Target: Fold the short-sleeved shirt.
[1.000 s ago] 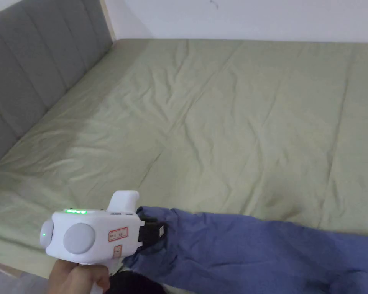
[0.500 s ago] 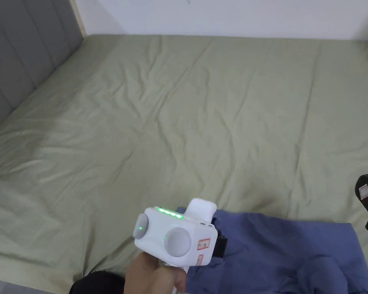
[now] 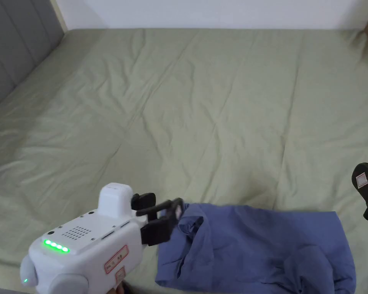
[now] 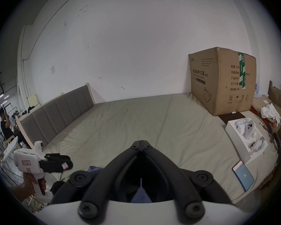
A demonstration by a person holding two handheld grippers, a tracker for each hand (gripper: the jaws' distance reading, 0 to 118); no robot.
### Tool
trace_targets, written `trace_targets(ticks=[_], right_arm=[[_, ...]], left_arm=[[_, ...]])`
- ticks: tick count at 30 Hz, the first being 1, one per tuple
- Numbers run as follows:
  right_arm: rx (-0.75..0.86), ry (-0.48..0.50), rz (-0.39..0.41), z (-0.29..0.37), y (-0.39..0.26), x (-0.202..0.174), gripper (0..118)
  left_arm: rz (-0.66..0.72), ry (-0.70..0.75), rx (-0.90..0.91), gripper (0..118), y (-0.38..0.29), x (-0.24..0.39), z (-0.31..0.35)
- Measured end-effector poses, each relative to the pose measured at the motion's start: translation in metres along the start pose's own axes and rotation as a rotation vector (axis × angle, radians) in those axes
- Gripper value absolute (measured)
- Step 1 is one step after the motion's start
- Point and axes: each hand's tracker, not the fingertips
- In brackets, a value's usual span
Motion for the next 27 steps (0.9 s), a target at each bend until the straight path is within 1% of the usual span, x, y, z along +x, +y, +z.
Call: trace_targets(ticks=[1,2,3,4,5,7,8,9,11,12,15,17,18,19,22,23,24,27], right_arm=[[-0.001,0.000,0.001,-0.001,0.000,0.000,0],[-0.005,0.001,-0.001,-0.002,-0.001,-0.001,0],[-0.008,0.007,-0.008,-0.003,-0.001,-0.002,0],[-0.011,0.012,-0.014,-0.004,-0.001,-0.002,0],[-0.011,0.015,-0.016,-0.004,-0.001,-0.002,0],[-0.008,0.015,-0.015,-0.004,-0.001,-0.003,0],[-0.005,0.017,-0.017,-0.003,0.000,-0.003,0],[-0.006,0.018,-0.015,-0.003,0.000,-0.001,0],[-0.004,0.012,-0.016,-0.003,0.001,0.000,0],[-0.007,0.014,-0.022,-0.003,0.002,0.002,0],[-0.011,0.011,-0.037,-0.003,0.002,0.005,0],[-0.015,0.005,-0.028,-0.003,0.001,0.007,0],[-0.017,0.000,-0.022,-0.003,0.000,0.008,0],[-0.021,0.001,-0.024,-0.004,-0.001,0.009,0],[-0.024,0.001,-0.043,-0.003,-0.002,0.013,0],[-0.024,-0.003,-0.045,-0.002,-0.001,0.014,0],[-0.019,-0.005,-0.044,0.000,-0.001,0.015,0],[-0.017,-0.011,-0.028,0.003,0.000,0.017,0]], left_arm=[[-0.062,0.071,0.005,9,-0.004,0.002,-0.002],[-0.196,0.147,0.005,9,-0.014,0.005,-0.009],[-0.287,0.211,-0.006,3,-0.023,0.009,-0.018],[-0.277,0.176,-0.074,3,-0.028,0.008,-0.027],[-0.279,0.099,-0.138,3,-0.036,0.009,-0.034],[-0.405,0.152,-0.163,2,-0.061,0.025,-0.047],[-0.414,0.127,-0.228,2,-0.068,0.028,-0.056],[-0.397,0.095,-0.241,2,-0.074,0.032,-0.061],[-0.401,0.102,-0.242,2,-0.081,0.049,-0.072],[-0.399,0.079,-0.267,2,-0.083,0.054,-0.079],[-0.345,0.073,-0.281,2,-0.089,0.072,-0.093],[-0.361,0.091,-0.248,2,-0.091,0.089,-0.097],[-0.341,0.071,-0.244,2,-0.090,0.097,-0.101],[-0.318,0.016,-0.250,2,-0.089,0.105,-0.106],[-0.310,-0.032,-0.272,2,-0.096,0.127,-0.125],[-0.279,-0.064,-0.290,2,-0.099,0.131,-0.134],[-0.279,-0.042,-0.285,2,-0.102,0.136,-0.140],[-0.224,-0.058,-0.298,2,-0.106,0.140,-0.151]])
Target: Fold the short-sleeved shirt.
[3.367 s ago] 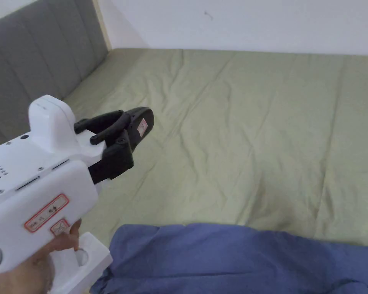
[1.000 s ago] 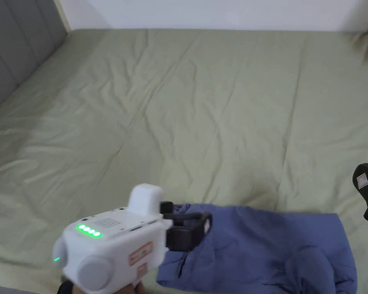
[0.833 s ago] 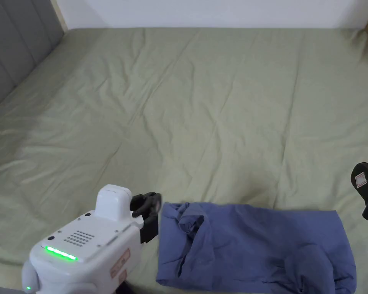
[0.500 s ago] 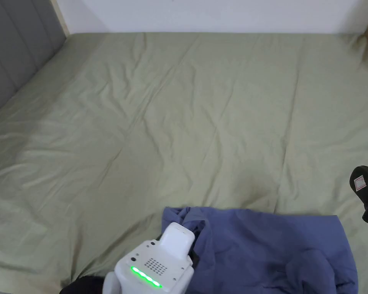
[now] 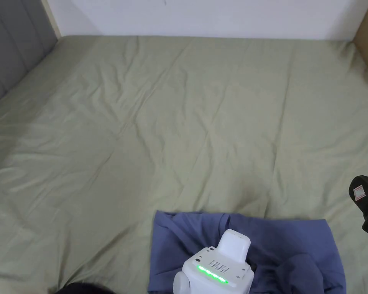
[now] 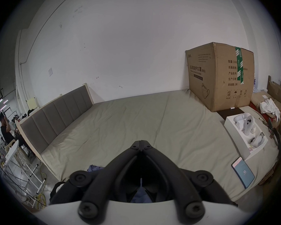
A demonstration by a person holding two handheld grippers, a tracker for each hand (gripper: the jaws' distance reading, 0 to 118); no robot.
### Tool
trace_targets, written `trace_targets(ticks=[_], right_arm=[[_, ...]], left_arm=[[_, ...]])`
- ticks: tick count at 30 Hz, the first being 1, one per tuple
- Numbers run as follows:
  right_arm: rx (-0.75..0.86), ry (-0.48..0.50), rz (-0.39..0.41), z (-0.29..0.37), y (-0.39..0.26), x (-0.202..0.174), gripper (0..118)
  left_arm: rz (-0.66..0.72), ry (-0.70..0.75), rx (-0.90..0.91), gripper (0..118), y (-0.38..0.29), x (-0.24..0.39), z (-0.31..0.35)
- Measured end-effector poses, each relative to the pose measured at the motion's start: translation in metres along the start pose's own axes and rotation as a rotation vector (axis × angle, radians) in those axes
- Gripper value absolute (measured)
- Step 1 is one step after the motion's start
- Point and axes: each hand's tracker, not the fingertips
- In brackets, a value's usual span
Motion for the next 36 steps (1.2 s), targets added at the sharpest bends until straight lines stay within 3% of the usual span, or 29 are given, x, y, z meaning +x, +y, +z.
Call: trace_targets(ticks=[6,9,13,18,20,25,26,28,29,31,34,36], right_arm=[[0.007,-0.010,0.002,0.002,0.003,0.002,0],[0.014,-0.016,-0.004,0.002,0.003,0.004,0],[0.027,-0.026,0.020,-0.001,-0.002,0.000,0],[0.117,-0.073,0.094,-0.005,-0.007,-0.017,0],[0.117,-0.073,0.101,-0.007,-0.008,-0.022,0],[0.118,-0.052,0.097,-0.008,-0.013,-0.023,0],[0.112,-0.044,0.094,-0.008,-0.012,-0.023,0],[0.101,-0.033,0.087,-0.009,-0.012,-0.023,0],[0.094,-0.021,0.085,-0.009,-0.012,-0.023,0],[0.088,-0.014,0.087,-0.009,-0.009,-0.030,0],[0.080,0.002,0.085,-0.009,-0.011,-0.032,0],[0.074,0.013,0.077,-0.010,-0.012,-0.032,0]], left_arm=[[0.050,-0.062,0.011,2,0.008,-0.007,0.022],[0.161,-0.136,0.172,2,0.027,-0.024,0.078],[0.166,-0.075,0.443,2,0.064,-0.073,0.165],[0.038,0.176,0.724,2,0.093,-0.121,0.247],[0.013,0.275,0.730,2,0.096,-0.132,0.257],[0.069,0.274,0.651,4,0.085,-0.151,0.251],[0.093,0.269,0.608,24,0.084,-0.155,0.245],[0.228,0.134,0.525,102,0.079,-0.172,0.229],[0.323,0.036,0.397,118,0.077,-0.184,0.214],[0.445,-0.055,0.292,115,0.065,-0.201,0.182],[0.548,-0.110,-0.031,115,0.032,-0.212,0.127],[0.553,-0.034,-0.134,115,0.019,-0.206,0.110]])
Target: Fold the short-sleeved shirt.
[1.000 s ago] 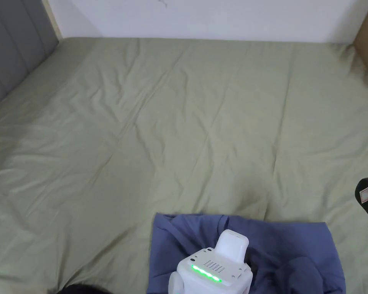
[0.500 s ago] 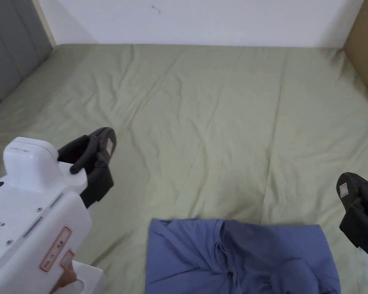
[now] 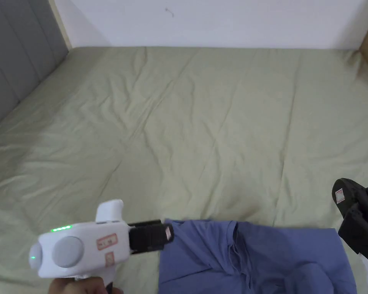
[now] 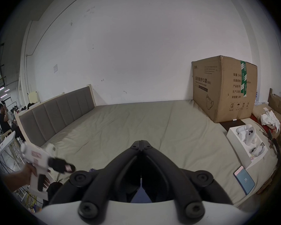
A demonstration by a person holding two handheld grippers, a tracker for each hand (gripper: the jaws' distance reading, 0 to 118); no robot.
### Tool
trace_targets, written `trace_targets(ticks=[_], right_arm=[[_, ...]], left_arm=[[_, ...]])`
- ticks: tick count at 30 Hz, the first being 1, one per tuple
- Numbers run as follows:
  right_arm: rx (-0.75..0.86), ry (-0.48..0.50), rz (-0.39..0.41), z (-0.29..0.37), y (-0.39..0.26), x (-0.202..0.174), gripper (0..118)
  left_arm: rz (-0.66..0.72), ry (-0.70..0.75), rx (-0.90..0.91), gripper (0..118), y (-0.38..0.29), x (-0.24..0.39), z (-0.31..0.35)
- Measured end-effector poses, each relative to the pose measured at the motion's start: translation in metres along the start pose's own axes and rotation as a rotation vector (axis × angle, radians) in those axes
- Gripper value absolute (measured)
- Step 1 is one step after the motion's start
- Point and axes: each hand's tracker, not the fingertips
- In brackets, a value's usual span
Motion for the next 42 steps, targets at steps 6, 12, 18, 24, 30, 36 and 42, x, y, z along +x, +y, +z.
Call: trace_targets(ticks=[6,12,18,24,30,36,42], right_arm=[[-0.022,0.004,-0.032,-0.003,-0.001,0.000,0],[-0.043,0.006,-0.032,-0.003,-0.001,0.000,0],[-0.060,0.008,-0.043,-0.003,-0.005,0.001,0],[-0.064,0.000,-0.030,-0.003,-0.002,0.002,0],[-0.057,-0.002,-0.024,-0.003,-0.003,0.005,0],[-0.067,0.001,-0.006,-0.007,-0.004,0.001,0],[-0.080,0.006,-0.002,-0.015,-0.002,-0.003,0]], left_arm=[[0.168,-0.139,-0.134,85,-0.020,-0.005,-0.034],[0.065,-0.071,-0.169,35,-0.019,0.011,-0.041],[0.025,-0.083,-0.198,11,-0.013,0.013,-0.045],[0.007,-0.151,-0.187,11,0.002,0.001,-0.031],[0.049,-0.235,-0.197,10,0.022,-0.033,-0.021],[0.049,-0.131,-0.161,10,0.062,-0.082,0.010],[0.016,0.047,-0.122,10,0.098,-0.116,0.063]])
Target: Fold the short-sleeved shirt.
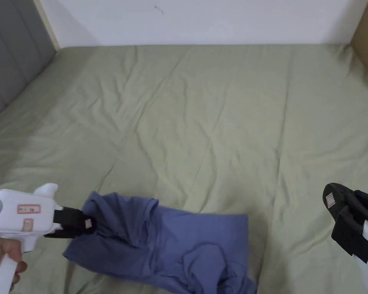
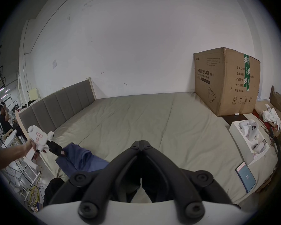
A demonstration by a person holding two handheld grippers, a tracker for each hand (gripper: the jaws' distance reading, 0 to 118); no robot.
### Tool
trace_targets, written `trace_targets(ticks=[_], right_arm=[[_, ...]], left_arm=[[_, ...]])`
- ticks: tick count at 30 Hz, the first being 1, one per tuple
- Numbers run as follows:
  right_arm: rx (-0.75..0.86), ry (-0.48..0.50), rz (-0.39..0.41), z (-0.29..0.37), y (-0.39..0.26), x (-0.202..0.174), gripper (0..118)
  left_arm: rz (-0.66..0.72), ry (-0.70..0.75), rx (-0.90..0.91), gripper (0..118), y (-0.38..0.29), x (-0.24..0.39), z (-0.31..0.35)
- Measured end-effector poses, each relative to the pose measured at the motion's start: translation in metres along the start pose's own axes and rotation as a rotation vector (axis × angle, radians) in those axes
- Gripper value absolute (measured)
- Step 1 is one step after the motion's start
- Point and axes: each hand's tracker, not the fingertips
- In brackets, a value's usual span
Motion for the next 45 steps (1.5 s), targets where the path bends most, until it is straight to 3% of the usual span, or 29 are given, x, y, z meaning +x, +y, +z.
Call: trace_targets(ticks=[6,14,22,27,33,35,36,38,39,43,45], right_arm=[[0.002,0.014,-0.004,-0.002,0.001,-0.006,0],[0.013,0.027,-0.008,0.003,0.002,-0.007,0],[0.008,0.007,-0.043,0.010,-0.002,0.007,0],[0.011,-0.009,-0.055,0.013,-0.008,0.020,0],[0.011,-0.021,-0.065,0.013,-0.011,0.027,0],[0.012,-0.024,-0.067,0.013,-0.011,0.029,0],[0.013,-0.026,-0.069,0.013,-0.012,0.030,0],[0.012,-0.027,-0.071,0.013,-0.012,0.033,0],[0.015,-0.030,-0.070,0.013,-0.012,0.033,0],[0.020,-0.038,-0.081,0.011,-0.013,0.037,0],[0.023,-0.041,-0.092,0.011,-0.009,0.033,0]], left_arm=[[-0.111,0.093,-0.006,10,0.001,0.029,0.022],[-0.387,0.130,-0.016,10,-0.014,0.142,0.029],[-0.640,0.098,-0.112,10,-0.046,0.239,-0.043],[-0.781,0.151,-0.166,10,-0.072,0.278,-0.091],[-0.772,0.173,-0.232,12,-0.087,0.277,-0.132],[-0.672,0.134,-0.203,23,-0.084,0.268,-0.131],[-0.605,0.071,-0.208,37,-0.080,0.261,-0.125],[-0.545,-0.033,-0.186,83,-0.079,0.254,-0.106],[-0.518,-0.073,-0.159,87,-0.079,0.250,-0.093],[-0.510,-0.185,0.035,82,-0.077,0.234,-0.036],[-0.478,-0.185,0.213,46,-0.079,0.223,-0.008]])
